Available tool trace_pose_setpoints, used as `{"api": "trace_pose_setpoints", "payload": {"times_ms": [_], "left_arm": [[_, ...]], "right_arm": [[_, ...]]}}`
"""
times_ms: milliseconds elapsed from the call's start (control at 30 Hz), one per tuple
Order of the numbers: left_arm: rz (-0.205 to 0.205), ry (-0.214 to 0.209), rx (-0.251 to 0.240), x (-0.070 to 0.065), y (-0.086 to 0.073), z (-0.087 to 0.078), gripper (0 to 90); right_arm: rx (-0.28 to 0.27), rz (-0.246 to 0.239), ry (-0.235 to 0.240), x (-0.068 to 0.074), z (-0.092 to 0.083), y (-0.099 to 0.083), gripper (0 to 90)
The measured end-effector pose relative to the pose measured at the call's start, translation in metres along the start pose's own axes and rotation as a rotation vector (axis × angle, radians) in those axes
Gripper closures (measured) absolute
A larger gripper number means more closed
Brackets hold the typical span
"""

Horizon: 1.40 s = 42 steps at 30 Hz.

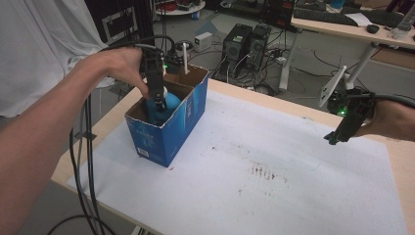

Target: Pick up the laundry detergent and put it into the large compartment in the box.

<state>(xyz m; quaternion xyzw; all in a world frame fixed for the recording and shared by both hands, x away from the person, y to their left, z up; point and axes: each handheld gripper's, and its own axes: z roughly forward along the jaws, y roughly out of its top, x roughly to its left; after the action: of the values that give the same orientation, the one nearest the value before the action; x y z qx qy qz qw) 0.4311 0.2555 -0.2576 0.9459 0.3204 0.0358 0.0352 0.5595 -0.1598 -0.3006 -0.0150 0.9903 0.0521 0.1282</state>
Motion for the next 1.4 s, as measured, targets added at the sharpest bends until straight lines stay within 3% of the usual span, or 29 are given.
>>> {"api": "trace_pose_setpoints", "payload": {"times_ms": [500, 700, 800, 967, 1033, 1100, 1400], "left_arm": [[0.028, 0.033, -0.029, -0.008, 0.007, -0.03, 22.2], [0.062, 0.054, -0.035, -0.016, 0.017, -0.041, 22.2], [0.096, 0.063, -0.034, -0.026, 0.027, -0.046, 22.2], [0.153, 0.056, -0.065, -0.043, 0.047, -0.056, 20.2], [0.194, 0.078, -0.078, -0.051, 0.057, -0.06, 20.2], [0.211, 0.075, -0.091, -0.057, 0.065, -0.063, 20.2], [0.321, 0.059, -0.071, -0.087, 0.1, -0.057, 20.2]], "right_arm": [[0.007, 0.009, -0.006, 0.001, -0.003, -0.003, 12.4], [0.004, 0.008, -0.008, 0.001, -0.004, -0.001, 12.4], [0.004, 0.008, -0.01, 0.002, -0.004, -0.001, 12.4], [0.005, 0.007, -0.012, 0.002, -0.005, -0.002, 12.4], [0.009, 0.008, -0.01, 0.002, -0.005, -0.002, 12.4], [0.008, 0.006, -0.013, 0.002, -0.006, -0.002, 12.4], [0.002, 0.012, -0.019, 0.004, -0.013, -0.005, 12.4]]}}
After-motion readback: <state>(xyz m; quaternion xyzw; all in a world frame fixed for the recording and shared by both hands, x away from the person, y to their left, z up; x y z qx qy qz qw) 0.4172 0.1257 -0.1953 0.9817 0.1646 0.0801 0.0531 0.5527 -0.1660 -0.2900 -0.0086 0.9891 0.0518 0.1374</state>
